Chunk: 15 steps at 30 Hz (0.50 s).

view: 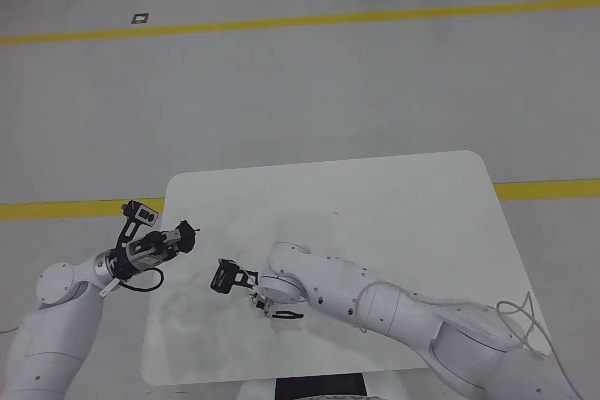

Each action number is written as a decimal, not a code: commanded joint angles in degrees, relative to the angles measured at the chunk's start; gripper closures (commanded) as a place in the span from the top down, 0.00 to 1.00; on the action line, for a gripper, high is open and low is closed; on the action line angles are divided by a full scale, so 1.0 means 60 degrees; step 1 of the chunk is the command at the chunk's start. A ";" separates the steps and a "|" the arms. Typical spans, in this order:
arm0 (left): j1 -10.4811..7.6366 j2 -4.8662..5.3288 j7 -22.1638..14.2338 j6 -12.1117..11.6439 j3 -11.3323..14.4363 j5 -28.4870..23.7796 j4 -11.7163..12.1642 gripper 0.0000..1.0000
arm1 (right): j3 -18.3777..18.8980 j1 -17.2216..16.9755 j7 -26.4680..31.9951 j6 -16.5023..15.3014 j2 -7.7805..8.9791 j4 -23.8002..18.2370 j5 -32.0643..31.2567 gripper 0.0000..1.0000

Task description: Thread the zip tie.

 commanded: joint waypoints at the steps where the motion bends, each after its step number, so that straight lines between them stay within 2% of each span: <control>1: 0.0000 0.0000 0.0000 0.0000 0.0000 0.0000 0.0000 0.00 | -0.0047 0.0025 0.0069 -0.0176 -0.0078 0.0112 0.0013 0.16; 10: 0.0000 0.0000 0.0000 0.0000 0.0000 0.0000 0.0000 0.00 | -0.0289 0.0169 0.0323 -0.0908 -0.0510 0.0809 0.0142 0.19; 15: 0.0000 0.0000 0.0000 0.0000 0.0000 0.0000 0.0000 0.00 | -0.0376 0.0255 0.0377 -0.1111 -0.0765 0.1238 0.0211 0.20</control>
